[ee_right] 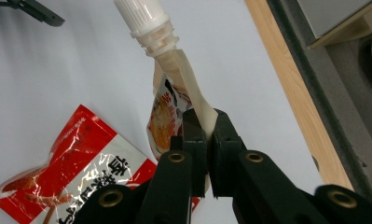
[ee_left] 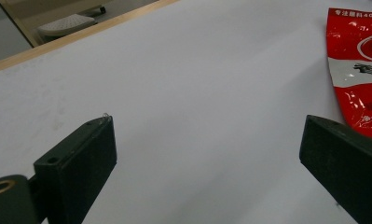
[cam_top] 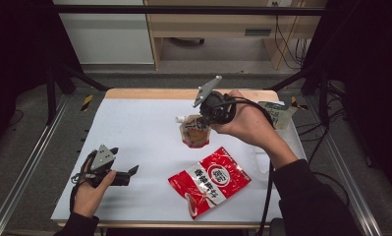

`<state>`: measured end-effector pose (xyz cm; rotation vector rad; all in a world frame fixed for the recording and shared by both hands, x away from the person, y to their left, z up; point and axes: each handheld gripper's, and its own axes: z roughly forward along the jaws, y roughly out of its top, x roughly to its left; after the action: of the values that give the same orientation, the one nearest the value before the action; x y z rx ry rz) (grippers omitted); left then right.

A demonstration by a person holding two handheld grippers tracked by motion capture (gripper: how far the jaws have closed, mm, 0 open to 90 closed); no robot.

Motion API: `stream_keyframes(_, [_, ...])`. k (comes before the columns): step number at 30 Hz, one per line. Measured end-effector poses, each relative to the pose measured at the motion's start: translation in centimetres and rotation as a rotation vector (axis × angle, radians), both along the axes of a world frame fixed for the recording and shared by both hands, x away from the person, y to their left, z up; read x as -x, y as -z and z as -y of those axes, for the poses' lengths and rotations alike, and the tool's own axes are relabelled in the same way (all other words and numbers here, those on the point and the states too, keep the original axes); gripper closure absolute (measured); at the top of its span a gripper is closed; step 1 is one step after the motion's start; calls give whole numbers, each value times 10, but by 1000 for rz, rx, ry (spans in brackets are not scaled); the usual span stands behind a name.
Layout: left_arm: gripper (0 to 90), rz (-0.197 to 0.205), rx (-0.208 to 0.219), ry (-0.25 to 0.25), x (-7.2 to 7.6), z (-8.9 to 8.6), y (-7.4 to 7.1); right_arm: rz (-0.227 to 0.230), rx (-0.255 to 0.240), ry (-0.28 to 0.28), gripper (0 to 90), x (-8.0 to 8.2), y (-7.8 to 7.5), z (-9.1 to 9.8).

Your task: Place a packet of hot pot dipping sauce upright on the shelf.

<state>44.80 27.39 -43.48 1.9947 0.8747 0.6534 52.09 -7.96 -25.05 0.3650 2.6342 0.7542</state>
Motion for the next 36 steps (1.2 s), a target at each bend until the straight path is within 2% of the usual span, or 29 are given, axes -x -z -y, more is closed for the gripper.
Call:
stream_keyframes(4, [39,7,21,-19,1,-6,-2,14,-1,10,874,2,-6,13])
stream_keyframes(10, [39,-4,23,-48,-1,-11,0,32,6,26,873,9,-14,34])
stream_keyframes(11, [40,-4,23,-50,-1,-11,0,36,-1,31,873,10,-16,42])
stream_keyframes(29, [42,-23,48,-73,-3,-17,2,61,-8,75,873,15,-26,82])
stream_keyframes(36, [44,-32,47,-75,-3,-18,3,74,-31,125,873,20,-28,110])
